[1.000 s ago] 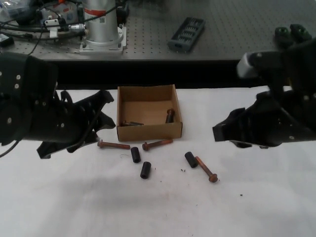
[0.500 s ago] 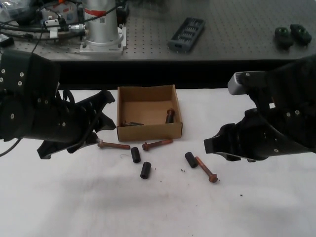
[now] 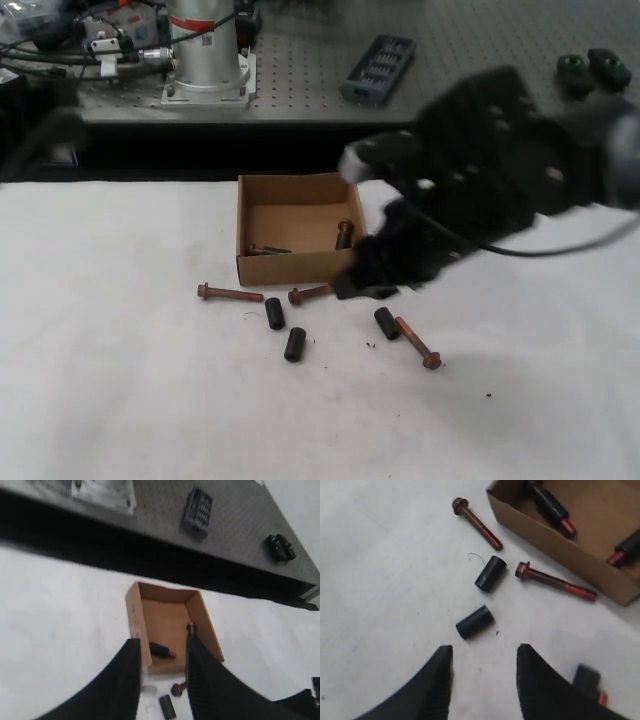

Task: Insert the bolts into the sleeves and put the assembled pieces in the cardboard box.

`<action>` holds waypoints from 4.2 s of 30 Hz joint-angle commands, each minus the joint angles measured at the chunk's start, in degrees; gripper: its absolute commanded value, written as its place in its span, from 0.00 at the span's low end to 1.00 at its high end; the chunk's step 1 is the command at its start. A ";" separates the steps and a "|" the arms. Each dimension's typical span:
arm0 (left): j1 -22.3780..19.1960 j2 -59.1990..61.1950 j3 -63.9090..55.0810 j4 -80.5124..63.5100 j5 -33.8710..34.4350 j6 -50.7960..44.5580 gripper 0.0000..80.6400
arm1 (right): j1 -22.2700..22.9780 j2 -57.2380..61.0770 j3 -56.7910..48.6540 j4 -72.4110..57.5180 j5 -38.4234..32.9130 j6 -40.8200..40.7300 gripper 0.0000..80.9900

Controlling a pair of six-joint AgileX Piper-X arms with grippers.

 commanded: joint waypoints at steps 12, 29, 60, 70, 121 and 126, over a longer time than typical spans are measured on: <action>2.47 -14.36 -0.56 15.58 0.91 17.18 0.55 | 4.99 20.84 -25.24 9.78 -0.24 -10.97 0.43; 2.47 -23.47 -0.56 24.86 -5.36 24.18 0.52 | 8.41 25.49 -28.57 7.02 11.26 -27.19 0.48; 2.47 -23.59 -0.56 29.85 -5.18 24.18 0.52 | 8.41 30.46 -35.30 3.46 6.12 -23.38 0.43; 2.47 -23.59 -0.56 29.40 -4.82 22.38 0.52 | 9.07 30.46 -35.30 6.66 5.17 -23.25 0.43; 2.47 -23.59 -0.56 26.35 -4.46 20.84 0.52 | 10.84 30.59 -34.94 9.74 4.88 -22.00 0.43; 2.47 -23.59 -0.56 26.35 -4.46 20.84 0.52 | 10.84 30.59 -34.94 10.16 5.00 -22.00 0.43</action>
